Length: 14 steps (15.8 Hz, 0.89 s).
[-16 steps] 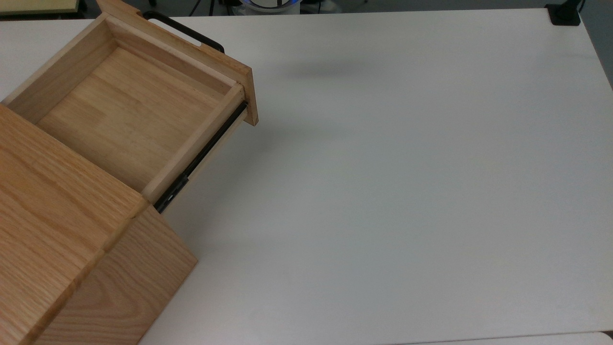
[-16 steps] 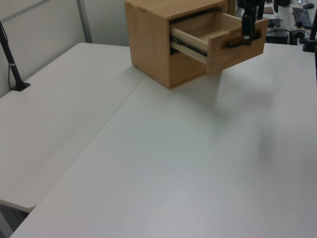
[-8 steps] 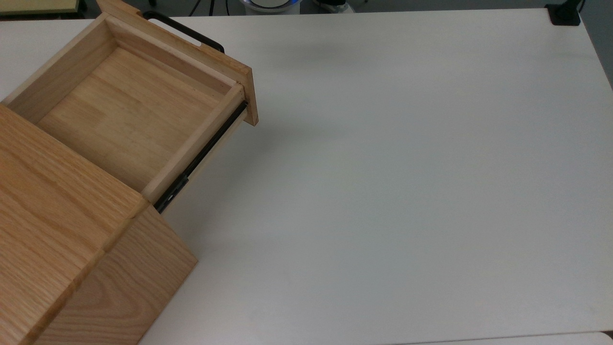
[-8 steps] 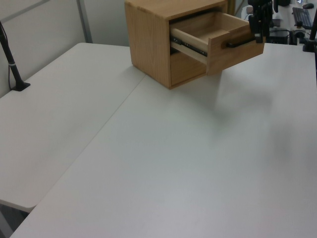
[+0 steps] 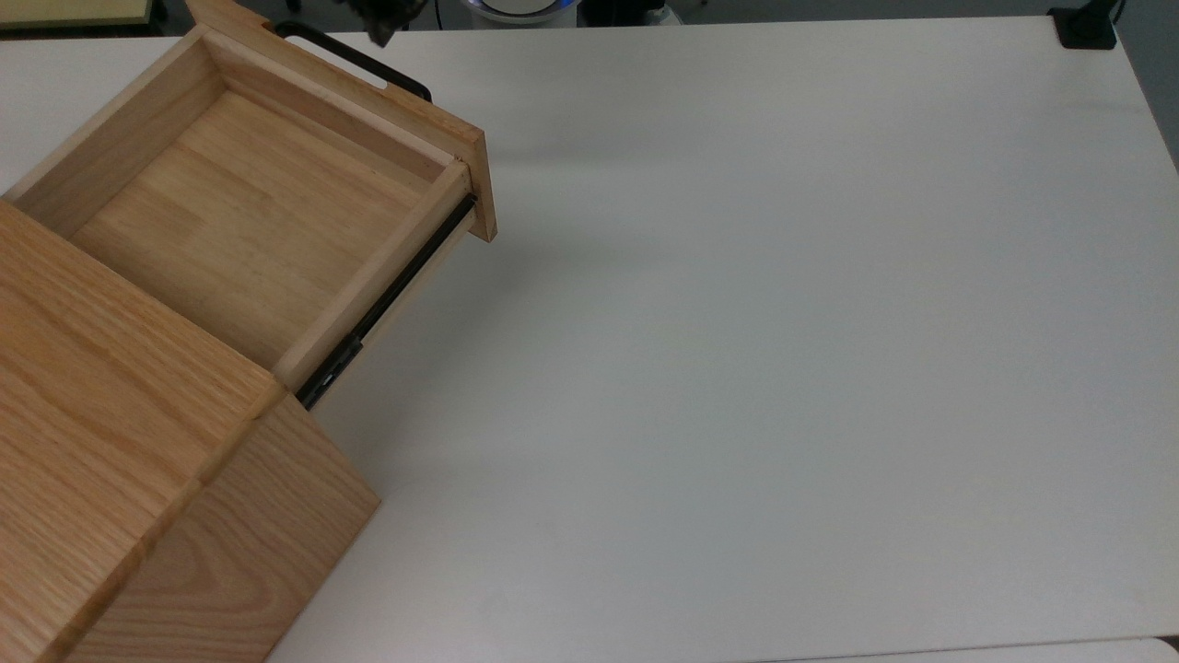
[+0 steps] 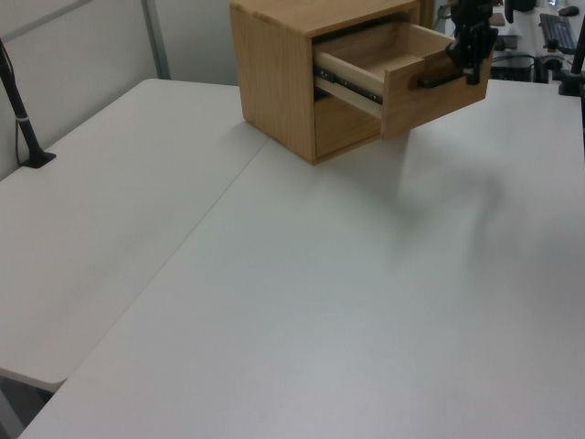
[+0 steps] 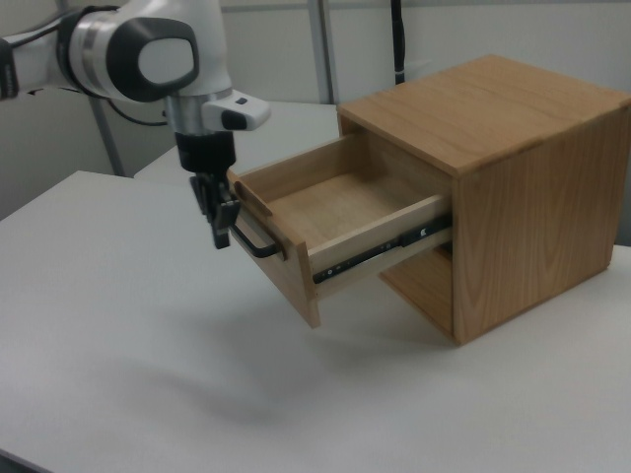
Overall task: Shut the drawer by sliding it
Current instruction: 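Push the drawer front with the gripper into the wooden cabinet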
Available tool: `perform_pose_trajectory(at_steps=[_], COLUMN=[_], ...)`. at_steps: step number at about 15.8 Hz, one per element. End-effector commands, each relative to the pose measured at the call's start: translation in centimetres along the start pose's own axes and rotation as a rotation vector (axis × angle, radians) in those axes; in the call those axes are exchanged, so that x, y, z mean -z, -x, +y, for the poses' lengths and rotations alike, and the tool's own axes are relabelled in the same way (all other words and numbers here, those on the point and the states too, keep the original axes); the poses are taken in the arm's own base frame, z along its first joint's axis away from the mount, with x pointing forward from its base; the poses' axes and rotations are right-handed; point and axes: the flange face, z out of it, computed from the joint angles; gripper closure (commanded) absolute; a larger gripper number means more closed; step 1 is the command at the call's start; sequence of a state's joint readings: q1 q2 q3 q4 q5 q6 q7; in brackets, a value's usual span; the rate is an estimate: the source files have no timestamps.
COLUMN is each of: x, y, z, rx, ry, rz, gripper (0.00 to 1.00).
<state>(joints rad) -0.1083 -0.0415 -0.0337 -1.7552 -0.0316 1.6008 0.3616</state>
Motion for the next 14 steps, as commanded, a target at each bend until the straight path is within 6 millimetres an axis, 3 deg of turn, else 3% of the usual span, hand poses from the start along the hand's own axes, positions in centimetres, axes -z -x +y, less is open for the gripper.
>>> perform_pose_trajectory(at_steps=[1, 5, 10, 14], x=[-0.2, -0.2, 0.8, 0.9], y=[-2.1, -4.9, -13.1, -17.1], z=[-0.2, -0.5, 0.7, 1.8], rx=[-0.095, -0.103, -0.152, -0.178], ry=[-0.051, -0.067, -0.056, -0.103], rz=[0.086, 0.175, 0.317, 0.487], gripper=[1.0, 1.0, 1.0, 1.0])
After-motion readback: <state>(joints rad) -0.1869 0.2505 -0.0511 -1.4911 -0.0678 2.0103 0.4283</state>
